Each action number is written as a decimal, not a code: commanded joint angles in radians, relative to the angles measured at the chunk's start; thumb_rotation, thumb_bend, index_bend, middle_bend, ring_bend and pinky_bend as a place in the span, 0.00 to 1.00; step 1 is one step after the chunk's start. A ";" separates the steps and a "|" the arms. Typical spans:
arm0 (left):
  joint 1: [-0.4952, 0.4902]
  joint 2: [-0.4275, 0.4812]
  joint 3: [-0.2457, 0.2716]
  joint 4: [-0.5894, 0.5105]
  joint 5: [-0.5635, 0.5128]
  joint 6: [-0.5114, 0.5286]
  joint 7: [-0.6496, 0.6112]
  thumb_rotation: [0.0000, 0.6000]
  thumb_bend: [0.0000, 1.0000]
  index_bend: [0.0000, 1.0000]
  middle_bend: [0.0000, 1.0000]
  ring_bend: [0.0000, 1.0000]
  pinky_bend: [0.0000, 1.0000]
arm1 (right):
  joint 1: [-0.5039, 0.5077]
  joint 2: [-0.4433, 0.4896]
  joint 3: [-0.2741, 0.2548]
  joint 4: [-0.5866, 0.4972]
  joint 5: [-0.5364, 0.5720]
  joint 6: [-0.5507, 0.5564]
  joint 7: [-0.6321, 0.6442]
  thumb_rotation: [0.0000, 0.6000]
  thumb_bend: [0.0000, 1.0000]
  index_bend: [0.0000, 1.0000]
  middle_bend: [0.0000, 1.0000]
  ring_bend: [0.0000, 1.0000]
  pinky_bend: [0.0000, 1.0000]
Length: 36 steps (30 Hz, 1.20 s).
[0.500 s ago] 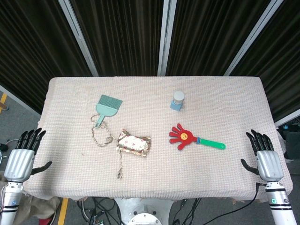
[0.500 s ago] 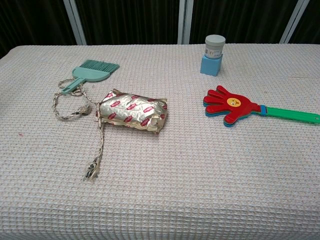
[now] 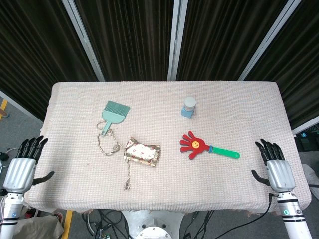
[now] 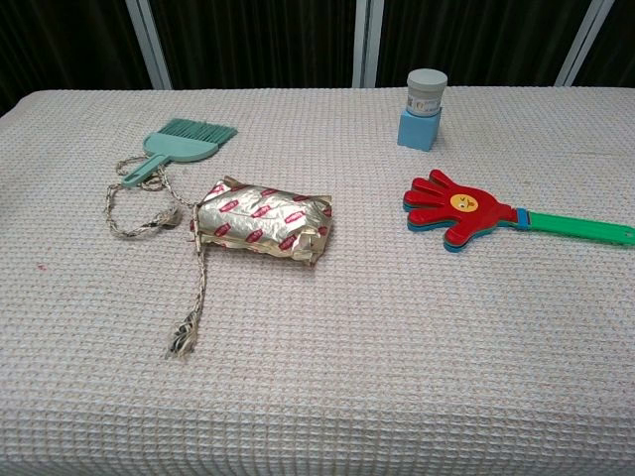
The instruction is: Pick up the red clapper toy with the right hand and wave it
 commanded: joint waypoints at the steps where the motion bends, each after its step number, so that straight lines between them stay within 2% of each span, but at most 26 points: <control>1: -0.002 -0.001 0.003 0.004 0.005 -0.002 0.000 0.99 0.13 0.04 0.02 0.00 0.06 | 0.026 -0.008 0.001 -0.013 -0.002 -0.033 -0.070 1.00 0.17 0.00 0.00 0.00 0.00; 6: -0.002 -0.004 0.007 0.020 0.006 -0.006 0.006 0.99 0.13 0.04 0.02 0.00 0.06 | 0.083 -0.032 0.027 -0.022 0.025 -0.105 -0.165 1.00 0.17 0.00 0.00 0.00 0.00; 12: -0.001 0.000 0.006 0.023 -0.004 -0.012 -0.008 1.00 0.13 0.04 0.02 0.00 0.06 | 0.154 -0.070 0.066 -0.044 0.084 -0.204 -0.190 1.00 0.16 0.00 0.00 0.00 0.00; 18: 0.004 -0.002 0.008 0.028 -0.006 -0.008 -0.018 1.00 0.13 0.04 0.02 0.00 0.06 | 0.197 -0.125 0.095 -0.073 0.221 -0.280 -0.354 1.00 0.16 0.00 0.00 0.00 0.00; 29: -0.002 -0.001 0.006 0.036 -0.015 -0.024 -0.034 1.00 0.13 0.04 0.02 0.00 0.06 | 0.261 -0.172 0.129 -0.101 0.390 -0.348 -0.456 1.00 0.16 0.00 0.00 0.00 0.00; 32: -0.001 -0.003 0.007 0.044 -0.019 -0.028 -0.043 1.00 0.13 0.04 0.02 0.00 0.06 | 0.277 -0.195 0.138 -0.094 0.427 -0.354 -0.469 1.00 0.16 0.03 0.00 0.00 0.00; 36: 0.003 -0.006 0.010 0.059 -0.025 -0.029 -0.059 1.00 0.13 0.04 0.02 0.00 0.06 | 0.296 -0.224 0.148 -0.078 0.470 -0.351 -0.489 1.00 0.16 0.13 0.00 0.00 0.00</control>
